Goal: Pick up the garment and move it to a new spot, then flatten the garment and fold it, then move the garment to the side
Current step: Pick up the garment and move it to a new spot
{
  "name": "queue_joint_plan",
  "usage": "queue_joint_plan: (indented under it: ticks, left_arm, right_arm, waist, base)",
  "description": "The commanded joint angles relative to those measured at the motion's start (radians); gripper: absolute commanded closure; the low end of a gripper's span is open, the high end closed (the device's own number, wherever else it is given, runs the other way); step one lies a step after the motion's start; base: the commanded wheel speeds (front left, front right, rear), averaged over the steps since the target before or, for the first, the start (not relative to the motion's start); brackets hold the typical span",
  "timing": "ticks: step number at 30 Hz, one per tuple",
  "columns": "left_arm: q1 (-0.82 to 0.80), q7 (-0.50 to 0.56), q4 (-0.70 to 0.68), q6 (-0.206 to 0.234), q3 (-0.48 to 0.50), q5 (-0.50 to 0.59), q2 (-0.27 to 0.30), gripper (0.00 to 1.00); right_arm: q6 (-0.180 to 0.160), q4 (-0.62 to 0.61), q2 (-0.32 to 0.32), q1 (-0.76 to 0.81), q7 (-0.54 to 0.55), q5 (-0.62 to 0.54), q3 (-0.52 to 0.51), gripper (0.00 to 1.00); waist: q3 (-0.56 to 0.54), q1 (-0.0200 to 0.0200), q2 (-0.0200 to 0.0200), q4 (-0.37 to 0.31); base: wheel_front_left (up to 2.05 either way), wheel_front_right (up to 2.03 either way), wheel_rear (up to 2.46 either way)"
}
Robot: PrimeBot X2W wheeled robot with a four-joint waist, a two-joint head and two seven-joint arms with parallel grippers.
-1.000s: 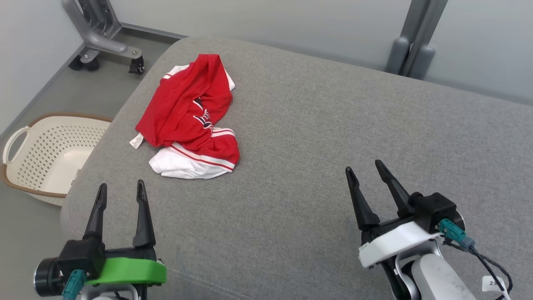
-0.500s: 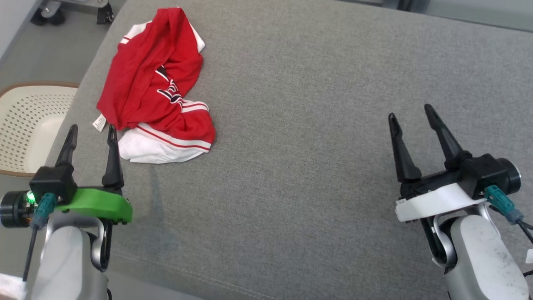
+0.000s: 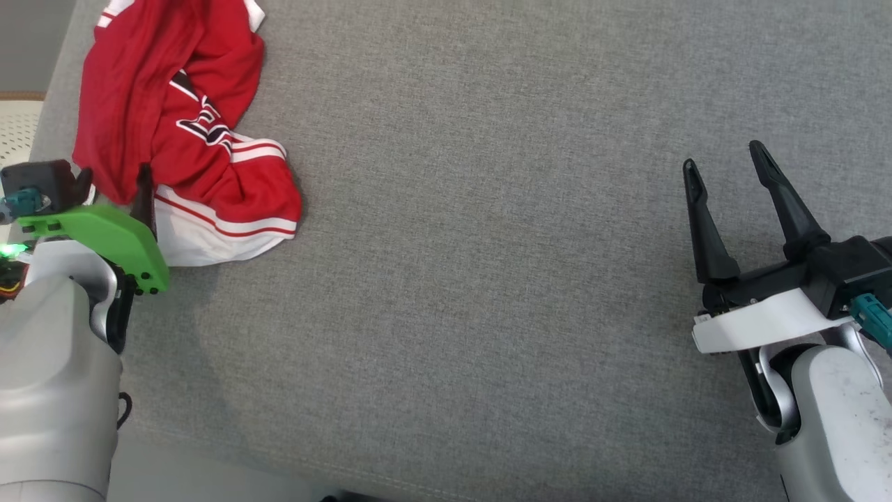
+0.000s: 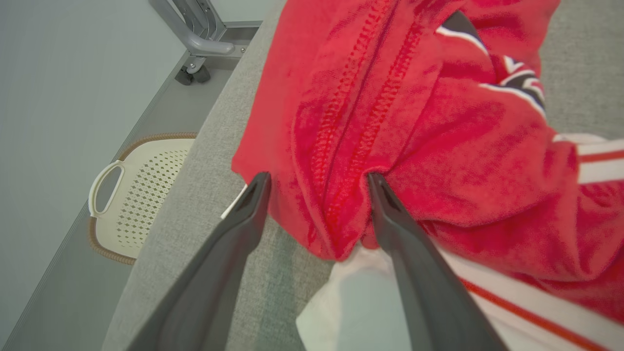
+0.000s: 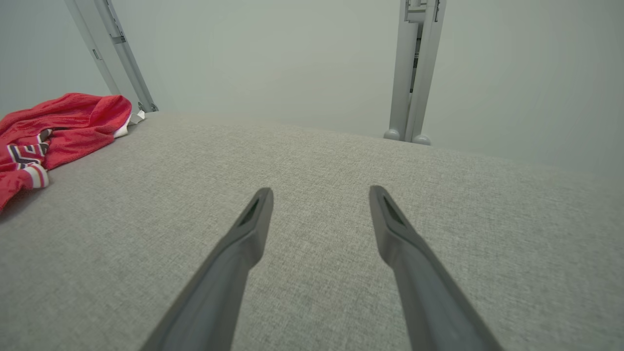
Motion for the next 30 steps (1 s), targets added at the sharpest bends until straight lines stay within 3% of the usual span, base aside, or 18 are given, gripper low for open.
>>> queue_joint_plan:
  ticks: [1, 7, 8, 9, 10, 15, 19, 25, 30]
  left_arm:
    - [-0.031, 0.001, 0.021, -0.002, -0.008, -0.008, 0.022, 0.0]
    - [-0.116, -0.005, 0.148, -0.002, -0.042, -0.027, 0.047, 0.0]
    - [-0.125, -0.002, 0.166, -0.002, -0.054, -0.035, 0.044, 0.06]
    - [-0.13, -0.006, 0.174, -0.002, -0.064, -0.038, 0.044, 0.74]
    - [-0.137, -0.017, 0.18, -0.002, -0.077, -0.044, 0.047, 1.0]
    - [-0.165, -0.156, 0.189, 0.005, -0.093, -0.038, 0.087, 1.0]
    - [-0.165, -0.202, 0.141, 0.049, -0.081, -0.022, 0.116, 1.0]
    - [-0.074, -0.204, -0.233, 0.121, 0.012, 0.027, 0.153, 1.0]
    - [-0.013, -0.204, -0.481, 0.104, 0.045, 0.087, 0.174, 1.0]
  right_arm:
    - [-0.002, -0.012, -0.007, 0.006, 0.005, -0.003, 0.001, 0.0]
    - [-0.002, -0.035, -0.016, 0.003, 0.023, -0.008, -0.001, 0.0]
    - [-0.002, -0.036, -0.016, 0.005, 0.023, -0.008, -0.002, 0.0]
    - [-0.002, -0.035, -0.015, 0.007, 0.023, -0.009, -0.001, 0.0]
    - [-0.002, -0.032, -0.012, 0.009, 0.021, -0.009, 0.0, 0.0]
    - [-0.002, 0.0, 0.007, 0.013, 0.004, -0.009, 0.009, 0.0]
    - [-0.002, 0.036, 0.024, 0.013, -0.014, -0.001, 0.026, 0.0]
    - [-0.002, 0.104, 0.056, 0.006, -0.048, 0.018, 0.052, 0.0]
    - [-0.002, 0.157, 0.085, 0.024, -0.069, 0.039, 0.061, 0.0]
  waist:
    - [0.029, -0.0001, 0.0, -0.018]
    - [0.05, -0.0001, 0.0, -0.03]
    - [0.051, -0.0001, 0.0, -0.032]
    - [0.05, -0.0001, 0.0, -0.033]
    - [0.048, -0.0001, 0.0, -0.034]
    - [0.011, -0.0001, 0.0, -0.037]
    - [-0.045, -0.0001, 0.0, -0.04]
    - [-0.157, -0.0001, 0.0, -0.064]
    - [-0.242, -0.0001, 0.0, -0.098]
  base:
    - [0.0, 0.0, 0.0]
    - [0.0, 0.0, 0.0]
    - [0.0, 0.0, 0.0]
    - [0.0, 0.0, 0.0]
    - [0.0, 0.0, 0.0]
    - [0.0, 0.0, 0.0]
    - [0.0, 0.0, 0.0]
    - [0.0, 0.0, 0.0]
    - [0.0, 0.0, 0.0]
